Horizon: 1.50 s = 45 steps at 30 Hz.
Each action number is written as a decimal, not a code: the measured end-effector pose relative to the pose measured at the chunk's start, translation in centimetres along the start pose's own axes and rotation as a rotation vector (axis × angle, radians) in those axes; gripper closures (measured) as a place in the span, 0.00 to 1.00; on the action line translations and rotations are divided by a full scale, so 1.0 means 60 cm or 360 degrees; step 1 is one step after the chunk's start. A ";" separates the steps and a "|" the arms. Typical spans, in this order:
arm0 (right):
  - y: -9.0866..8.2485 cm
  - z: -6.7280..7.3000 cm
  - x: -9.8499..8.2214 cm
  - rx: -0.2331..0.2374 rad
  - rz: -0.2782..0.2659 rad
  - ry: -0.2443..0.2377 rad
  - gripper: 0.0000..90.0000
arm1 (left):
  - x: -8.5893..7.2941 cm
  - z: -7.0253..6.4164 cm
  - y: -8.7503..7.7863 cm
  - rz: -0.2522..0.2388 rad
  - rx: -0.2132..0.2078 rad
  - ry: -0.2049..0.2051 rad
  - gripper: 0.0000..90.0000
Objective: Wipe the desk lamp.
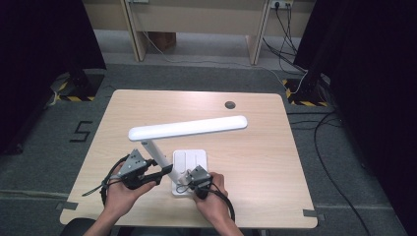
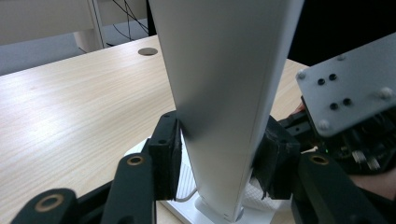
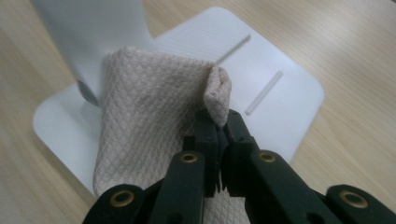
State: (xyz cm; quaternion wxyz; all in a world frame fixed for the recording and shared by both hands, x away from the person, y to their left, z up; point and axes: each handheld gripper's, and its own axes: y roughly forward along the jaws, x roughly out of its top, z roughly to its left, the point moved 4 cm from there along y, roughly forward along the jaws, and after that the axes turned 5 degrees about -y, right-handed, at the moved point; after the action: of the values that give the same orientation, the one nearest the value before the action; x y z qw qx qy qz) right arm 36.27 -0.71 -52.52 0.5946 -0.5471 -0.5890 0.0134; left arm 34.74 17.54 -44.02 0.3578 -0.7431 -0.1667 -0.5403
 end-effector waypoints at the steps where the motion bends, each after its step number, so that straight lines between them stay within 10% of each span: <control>1: -0.001 -0.004 -0.003 -0.0009 0.0002 0.0006 0.97 | 0.000 0.000 0.000 0.0001 -0.0002 0.0001 0.62; 15: -0.015 -0.048 -0.025 -0.0103 0.0067 0.0085 0.97 | 0.001 0.003 -0.003 0.0000 0.0012 0.0014 0.62; 25: -0.006 -0.057 0.067 -0.0104 -0.0099 0.0027 0.97 | 0.003 0.013 -0.013 -0.0013 0.0061 0.0020 0.65; 45: 0.057 -0.013 0.080 0.0350 -0.0071 -0.0108 0.97 | 0.003 0.012 -0.011 -0.0012 0.0067 0.0036 0.65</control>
State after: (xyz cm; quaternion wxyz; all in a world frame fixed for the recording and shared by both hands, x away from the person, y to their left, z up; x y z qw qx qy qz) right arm 40.45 3.33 -51.29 0.6310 -0.4645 -0.6157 0.0832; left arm 34.90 18.50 -43.72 0.3732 -0.7286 -0.1769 -0.5464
